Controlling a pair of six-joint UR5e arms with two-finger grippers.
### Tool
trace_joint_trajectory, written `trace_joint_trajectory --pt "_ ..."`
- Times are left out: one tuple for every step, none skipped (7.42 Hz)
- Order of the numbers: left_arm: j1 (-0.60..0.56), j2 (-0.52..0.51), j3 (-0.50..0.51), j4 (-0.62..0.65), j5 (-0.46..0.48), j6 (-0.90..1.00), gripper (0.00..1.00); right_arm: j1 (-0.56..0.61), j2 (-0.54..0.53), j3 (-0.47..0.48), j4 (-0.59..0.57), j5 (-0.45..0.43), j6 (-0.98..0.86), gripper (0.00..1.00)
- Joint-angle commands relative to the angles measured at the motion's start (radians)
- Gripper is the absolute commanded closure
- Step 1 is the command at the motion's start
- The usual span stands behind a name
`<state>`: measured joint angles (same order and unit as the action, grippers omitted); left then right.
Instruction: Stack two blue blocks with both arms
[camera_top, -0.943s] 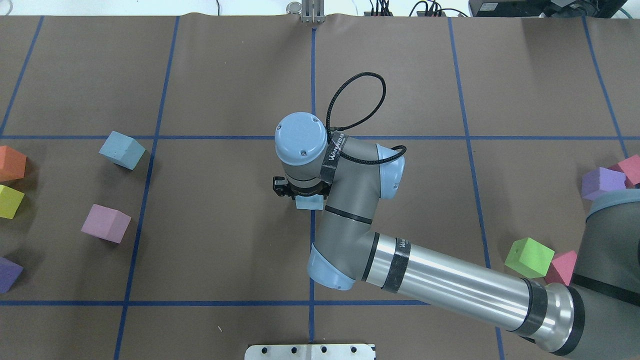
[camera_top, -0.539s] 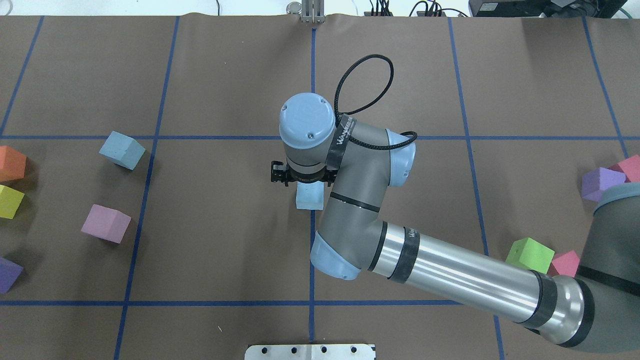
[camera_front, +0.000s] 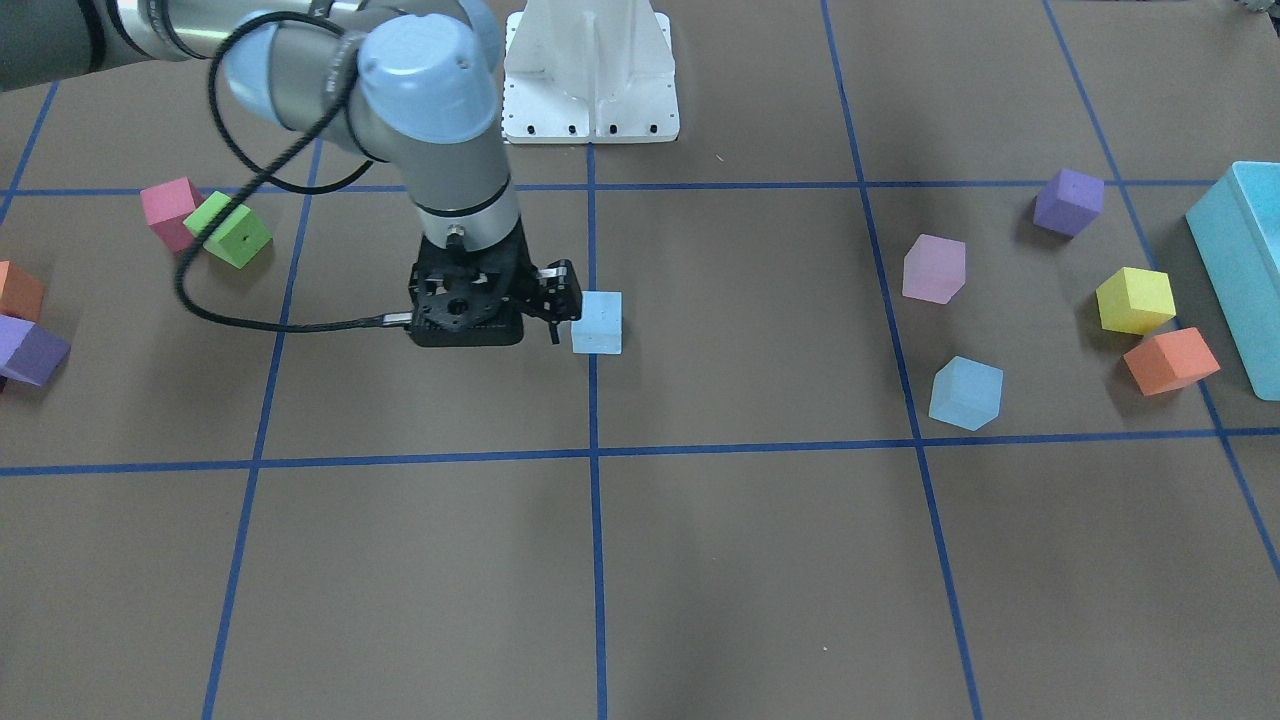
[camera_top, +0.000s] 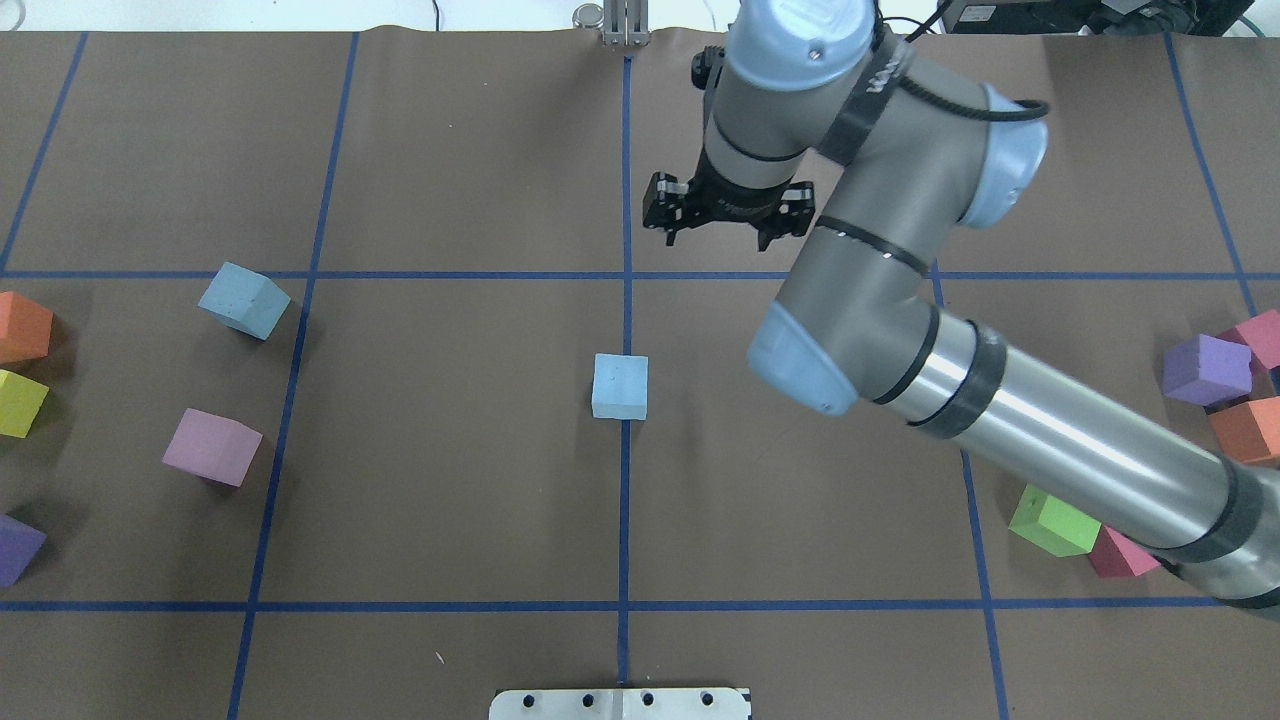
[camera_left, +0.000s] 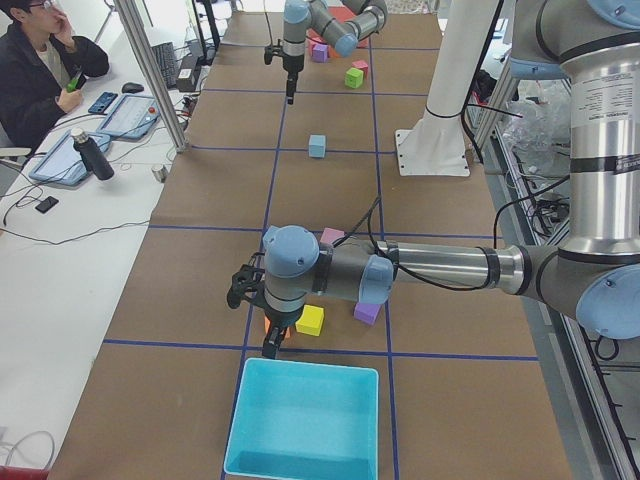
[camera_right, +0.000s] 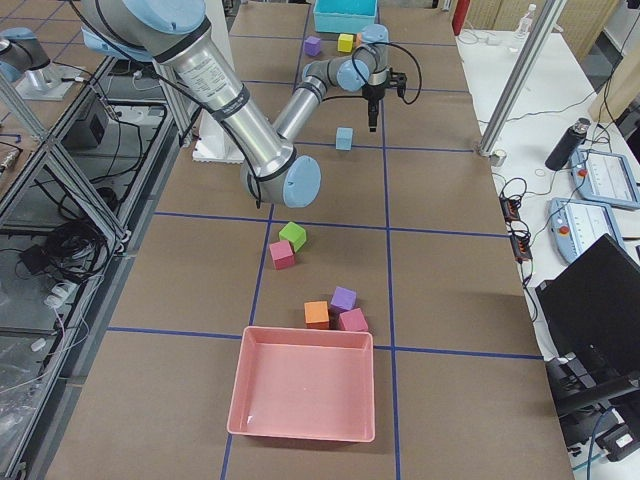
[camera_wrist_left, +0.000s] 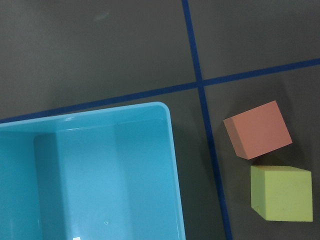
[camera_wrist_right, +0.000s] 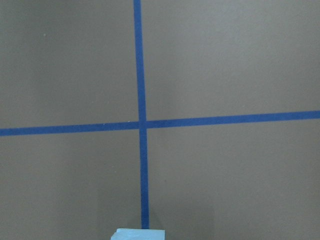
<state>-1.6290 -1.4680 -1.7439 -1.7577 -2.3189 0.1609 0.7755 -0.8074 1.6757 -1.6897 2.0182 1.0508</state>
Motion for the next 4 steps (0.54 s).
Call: trace_joint_trajectory --pt "0.006 -0.069 0.039 -0.266 0.0 -0.004 0.02 0.178 -0.163 0.103 -0.001 0.094 -0.208 0.0" --pt "0.021 -0.125 0.073 -0.267 -0.06 -0.006 0.02 0.255 -0.227 0.102 0.001 0.103 -0.316 0.0" --pt "0.049 -0.136 0.07 -0.279 -0.12 -0.068 0.02 0.343 -0.304 0.098 0.008 0.176 -0.463 0.0" --pt "0.07 -0.159 0.069 -0.282 -0.126 -0.079 0.02 0.429 -0.372 0.092 0.002 0.25 -0.639 0.0"
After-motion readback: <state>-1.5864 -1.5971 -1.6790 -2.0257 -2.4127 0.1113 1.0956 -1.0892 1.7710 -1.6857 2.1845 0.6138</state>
